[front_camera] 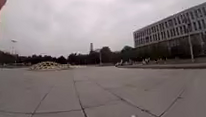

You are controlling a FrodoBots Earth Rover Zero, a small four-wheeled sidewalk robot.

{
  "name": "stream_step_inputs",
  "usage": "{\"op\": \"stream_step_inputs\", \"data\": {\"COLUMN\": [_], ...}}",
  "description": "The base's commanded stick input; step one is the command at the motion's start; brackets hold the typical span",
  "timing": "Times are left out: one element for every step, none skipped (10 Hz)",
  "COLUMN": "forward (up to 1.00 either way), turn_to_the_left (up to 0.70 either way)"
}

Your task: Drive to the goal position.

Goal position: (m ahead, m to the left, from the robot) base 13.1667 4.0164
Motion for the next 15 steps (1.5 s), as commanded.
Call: {"op": "stream_step_inputs", "data": {"forward": [0.70,0.70,0.70,0.70,0.70,0.70,0.70,0.70,0.70,0.70,0.70,0.70,0.70,0.70,0.70], "turn_to_the_left": [0.00,0.00,0.00,0.00,0.07,0.11,0.12,0.13,0.14,0.14,0.14,0.14,0.14,0.14,0.14]}}
